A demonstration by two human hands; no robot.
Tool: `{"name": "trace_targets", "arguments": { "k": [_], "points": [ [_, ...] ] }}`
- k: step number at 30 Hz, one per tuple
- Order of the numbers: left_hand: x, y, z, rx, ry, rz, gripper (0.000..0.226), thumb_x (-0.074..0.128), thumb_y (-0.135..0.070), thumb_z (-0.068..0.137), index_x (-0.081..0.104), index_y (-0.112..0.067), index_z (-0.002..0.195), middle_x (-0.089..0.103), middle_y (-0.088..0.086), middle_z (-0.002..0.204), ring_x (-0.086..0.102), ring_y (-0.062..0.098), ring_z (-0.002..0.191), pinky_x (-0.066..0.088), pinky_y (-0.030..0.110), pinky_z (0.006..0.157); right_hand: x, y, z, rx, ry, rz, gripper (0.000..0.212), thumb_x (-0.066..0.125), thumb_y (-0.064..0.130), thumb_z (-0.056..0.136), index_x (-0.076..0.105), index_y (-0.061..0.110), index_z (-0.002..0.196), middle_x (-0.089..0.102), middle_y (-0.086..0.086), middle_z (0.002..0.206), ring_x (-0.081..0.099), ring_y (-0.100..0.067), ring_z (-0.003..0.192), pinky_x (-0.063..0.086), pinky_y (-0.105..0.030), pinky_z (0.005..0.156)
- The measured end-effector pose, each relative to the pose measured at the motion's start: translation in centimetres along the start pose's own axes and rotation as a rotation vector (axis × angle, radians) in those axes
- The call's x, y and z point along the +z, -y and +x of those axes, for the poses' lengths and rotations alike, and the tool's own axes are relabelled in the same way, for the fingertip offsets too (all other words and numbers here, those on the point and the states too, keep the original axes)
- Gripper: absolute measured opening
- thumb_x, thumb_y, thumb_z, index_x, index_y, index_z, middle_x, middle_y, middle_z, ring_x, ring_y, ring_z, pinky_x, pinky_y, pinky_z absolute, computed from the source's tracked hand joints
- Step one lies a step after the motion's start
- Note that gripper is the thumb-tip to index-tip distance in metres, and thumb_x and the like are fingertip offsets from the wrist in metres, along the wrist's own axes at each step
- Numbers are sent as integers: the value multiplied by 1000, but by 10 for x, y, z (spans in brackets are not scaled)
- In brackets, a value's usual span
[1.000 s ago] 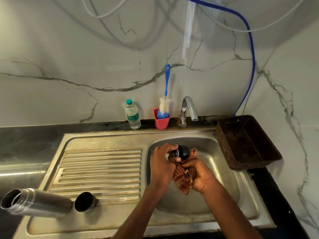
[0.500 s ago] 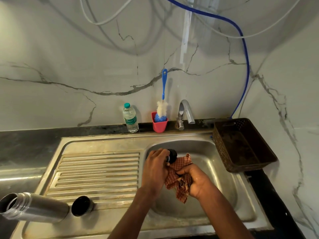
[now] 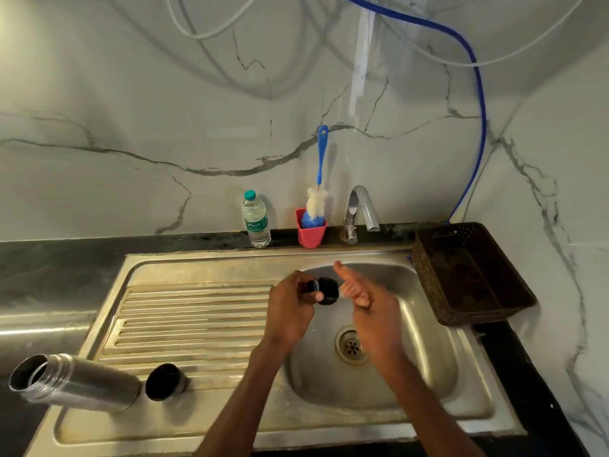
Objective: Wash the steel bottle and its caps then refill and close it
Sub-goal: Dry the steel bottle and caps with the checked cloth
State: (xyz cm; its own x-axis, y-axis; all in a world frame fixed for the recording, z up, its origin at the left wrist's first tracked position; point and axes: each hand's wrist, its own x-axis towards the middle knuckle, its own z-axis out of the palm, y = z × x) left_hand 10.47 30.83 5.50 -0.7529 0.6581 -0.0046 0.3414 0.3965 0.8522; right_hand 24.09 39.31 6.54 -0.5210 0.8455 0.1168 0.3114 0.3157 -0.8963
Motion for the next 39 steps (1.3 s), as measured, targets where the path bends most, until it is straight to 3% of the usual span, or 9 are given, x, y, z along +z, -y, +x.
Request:
{"name": "trace_targets", "arguments": {
  "k": [2, 5, 9, 13, 18, 21, 28, 33, 39],
  "points": [
    [1, -3, -2, 53, 113, -99, 27, 74, 5, 88, 75, -17, 102, 79, -6, 96, 74, 8, 90, 60, 26, 83, 3, -9, 4, -134, 95, -220, 82, 54, -14, 75, 63, 37, 139, 69, 19, 122, 59, -1, 98, 47, -12, 78],
    [3, 1, -3, 17, 90, -160, 30, 75, 7, 87, 75, -16, 107, 79, -5, 100, 74, 7, 95, 62, 34, 89, 3, -2, 10, -29, 192, -193, 78, 58, -11, 78, 61, 35, 140, 70, 16, 120, 65, -8, 108, 44, -6, 75],
    [1, 3, -3, -120, 62, -368, 37, 67, 17, 86, 76, -12, 106, 81, 2, 98, 77, 15, 96, 63, 34, 87, 8, -4, -4, -257, 218, -425, 88, 57, -8, 83, 40, 38, 156, 44, 27, 148, 47, -6, 116, 49, -22, 84],
    [1, -2, -10, -197, 122, -594, 25, 69, 11, 92, 78, -10, 103, 82, 8, 97, 77, 18, 92, 61, 26, 81, 5, -1, 14, 7, 222, -138, 61, 58, -1, 93, 60, 50, 126, 74, 9, 112, 70, -12, 95, 54, -15, 69],
    [6, 4, -3, -463, 139, -886, 17, 62, 5, 99, 77, -1, 103, 78, 16, 91, 74, 22, 82, 62, 33, 76, 9, -2, -6, -223, 207, -293, 99, 57, -10, 82, 20, 34, 163, 35, 13, 162, 41, -9, 130, 46, -25, 101],
    [9, 4, -7, -568, 206, -1081, 26, 48, 15, 100, 71, 4, 106, 76, 20, 96, 73, 25, 85, 66, 35, 77, 5, 1, 5, -133, 192, -178, 91, 57, -11, 86, 33, 41, 156, 52, 15, 145, 51, 6, 117, 54, -28, 98],
    [6, -1, -7, -730, 245, -1279, 26, 44, 14, 100, 68, 5, 103, 75, 22, 96, 75, 28, 85, 61, 42, 93, 7, 0, 3, -110, 189, -140, 84, 55, -6, 90, 33, 38, 159, 48, 16, 152, 51, -8, 132, 48, -18, 101],
    [3, -3, -9, -776, 304, -1411, 21, 52, 10, 93, 71, 9, 102, 74, 24, 95, 75, 29, 80, 66, 43, 81, 12, 10, -2, -161, 160, -141, 83, 57, -7, 88, 36, 30, 159, 45, 10, 158, 46, -6, 136, 43, -31, 114],
    [0, -3, -10, -729, 328, -1474, 28, 44, 14, 97, 68, 8, 112, 73, 24, 97, 76, 27, 75, 66, 38, 67, 1, 21, 2, -282, 128, -245, 89, 58, -7, 81, 36, 31, 159, 43, 13, 159, 44, -13, 131, 47, -31, 104]
  ]
}}
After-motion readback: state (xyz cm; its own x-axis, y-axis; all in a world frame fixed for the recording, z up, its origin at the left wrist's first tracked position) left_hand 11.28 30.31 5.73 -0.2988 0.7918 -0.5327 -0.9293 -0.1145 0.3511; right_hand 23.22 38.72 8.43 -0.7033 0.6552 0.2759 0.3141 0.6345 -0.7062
